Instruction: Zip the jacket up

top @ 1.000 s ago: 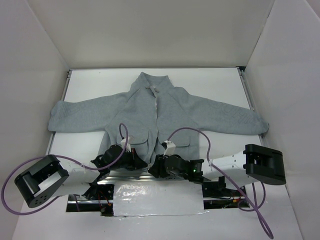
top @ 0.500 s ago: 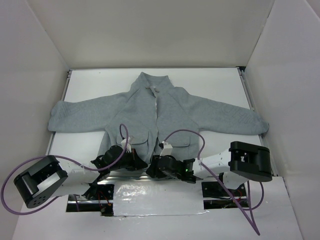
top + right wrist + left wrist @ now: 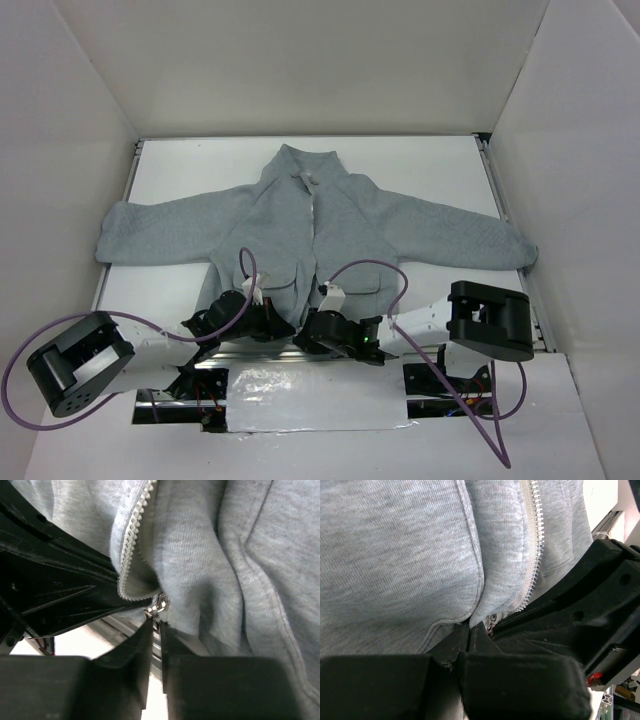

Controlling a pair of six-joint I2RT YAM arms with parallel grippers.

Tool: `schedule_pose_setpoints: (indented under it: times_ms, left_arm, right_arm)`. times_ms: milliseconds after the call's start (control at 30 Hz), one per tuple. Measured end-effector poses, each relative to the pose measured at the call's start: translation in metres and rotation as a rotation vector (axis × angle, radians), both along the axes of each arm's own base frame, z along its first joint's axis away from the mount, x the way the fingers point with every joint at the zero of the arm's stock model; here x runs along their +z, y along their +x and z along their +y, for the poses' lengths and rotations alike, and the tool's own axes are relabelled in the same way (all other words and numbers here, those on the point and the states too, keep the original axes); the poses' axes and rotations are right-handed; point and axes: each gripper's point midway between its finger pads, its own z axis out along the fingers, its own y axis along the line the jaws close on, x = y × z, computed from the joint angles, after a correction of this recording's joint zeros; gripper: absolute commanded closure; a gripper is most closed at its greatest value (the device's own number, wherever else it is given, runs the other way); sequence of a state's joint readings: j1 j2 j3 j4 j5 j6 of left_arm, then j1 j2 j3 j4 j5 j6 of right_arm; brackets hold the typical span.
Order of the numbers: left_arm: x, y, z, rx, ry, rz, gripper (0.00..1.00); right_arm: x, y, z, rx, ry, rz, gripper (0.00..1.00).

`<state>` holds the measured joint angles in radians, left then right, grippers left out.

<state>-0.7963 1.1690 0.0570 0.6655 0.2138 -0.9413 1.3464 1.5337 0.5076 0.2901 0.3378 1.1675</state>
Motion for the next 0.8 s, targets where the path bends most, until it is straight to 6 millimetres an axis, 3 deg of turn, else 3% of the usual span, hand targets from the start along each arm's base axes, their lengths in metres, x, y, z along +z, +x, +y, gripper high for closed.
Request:
schedule_pose_setpoints:
  times_ms: [133, 500, 800]
  left_arm:
    - [0.000, 0.000, 0.000, 0.000, 0.002, 0.001, 0.99]
    - [0.001, 0.000, 0.000, -0.001, 0.001, -0.002, 1.00]
    - [0.007, -0.001, -0.002, -0.022, -0.010, -0.037, 1.00]
  right_arm:
    - [-0.001, 0.001, 0.000, -0.015, 0.000, 0.008, 1.00]
    - [0.006, -0.005, -0.007, -0.033, -0.034, 0.059, 1.00]
    - [0.023, -0.010, 0.005, -0.037, 0.020, 0.203, 1.00]
